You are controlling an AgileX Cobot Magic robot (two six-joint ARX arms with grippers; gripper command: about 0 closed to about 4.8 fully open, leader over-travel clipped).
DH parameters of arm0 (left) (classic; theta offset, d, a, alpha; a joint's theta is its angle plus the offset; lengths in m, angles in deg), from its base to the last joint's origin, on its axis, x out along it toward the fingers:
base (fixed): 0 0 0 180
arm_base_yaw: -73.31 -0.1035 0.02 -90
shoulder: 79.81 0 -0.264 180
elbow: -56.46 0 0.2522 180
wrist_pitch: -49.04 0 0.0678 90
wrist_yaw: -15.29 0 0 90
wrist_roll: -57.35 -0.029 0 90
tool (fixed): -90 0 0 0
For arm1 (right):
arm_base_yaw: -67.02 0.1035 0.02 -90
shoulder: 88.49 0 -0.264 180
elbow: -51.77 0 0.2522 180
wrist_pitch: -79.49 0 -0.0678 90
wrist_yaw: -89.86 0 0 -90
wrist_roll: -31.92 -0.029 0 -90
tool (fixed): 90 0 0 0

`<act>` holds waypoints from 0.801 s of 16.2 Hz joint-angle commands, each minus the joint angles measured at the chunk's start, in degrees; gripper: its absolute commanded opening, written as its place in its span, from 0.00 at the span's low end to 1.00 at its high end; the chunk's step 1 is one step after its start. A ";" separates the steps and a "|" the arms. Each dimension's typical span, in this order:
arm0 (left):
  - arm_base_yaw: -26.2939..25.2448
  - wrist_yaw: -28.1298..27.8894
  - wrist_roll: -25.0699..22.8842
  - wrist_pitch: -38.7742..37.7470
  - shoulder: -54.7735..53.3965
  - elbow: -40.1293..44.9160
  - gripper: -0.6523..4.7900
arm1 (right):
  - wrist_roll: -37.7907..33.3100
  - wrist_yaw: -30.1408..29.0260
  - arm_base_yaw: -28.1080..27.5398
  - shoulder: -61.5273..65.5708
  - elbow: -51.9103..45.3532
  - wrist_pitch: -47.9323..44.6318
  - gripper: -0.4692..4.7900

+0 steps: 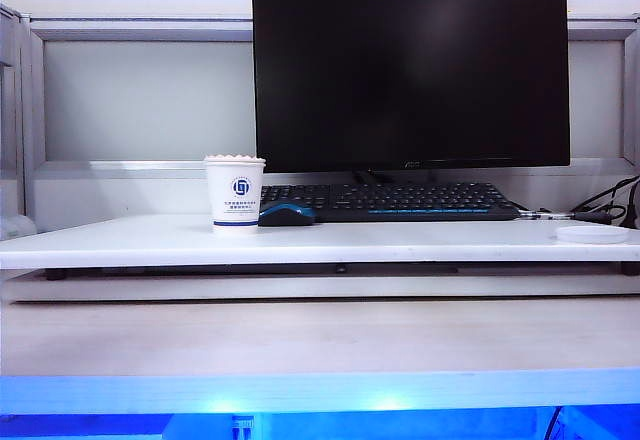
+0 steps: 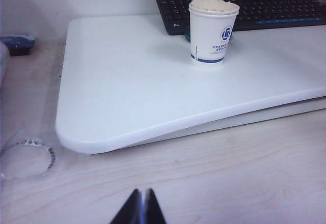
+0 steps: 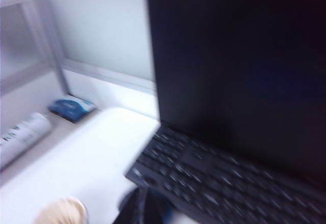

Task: Pick up the badminton from the table and put it into the white paper cup.

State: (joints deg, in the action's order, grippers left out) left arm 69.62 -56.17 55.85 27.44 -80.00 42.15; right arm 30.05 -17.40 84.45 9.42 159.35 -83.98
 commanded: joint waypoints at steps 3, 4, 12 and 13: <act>-0.04 0.15 -0.17 -1.07 -0.02 0.00 0.16 | 0.22 3.02 -2.97 -10.82 -8.11 1.57 0.08; -0.04 0.13 -0.15 -1.07 -0.02 0.00 0.16 | 0.22 4.39 -2.97 -14.14 -12.04 -0.22 0.08; -0.04 0.13 -0.17 -1.07 -0.02 0.00 0.16 | -2.80 13.60 -5.73 -47.10 -57.68 -10.10 0.08; -0.04 0.11 -0.17 -1.05 -0.02 0.00 0.16 | -4.20 13.73 -6.58 -50.62 -61.22 -10.97 0.08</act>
State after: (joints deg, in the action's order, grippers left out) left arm 69.62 -56.25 55.85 27.44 -80.00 42.15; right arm 27.84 -4.40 78.72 -38.54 100.32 -92.24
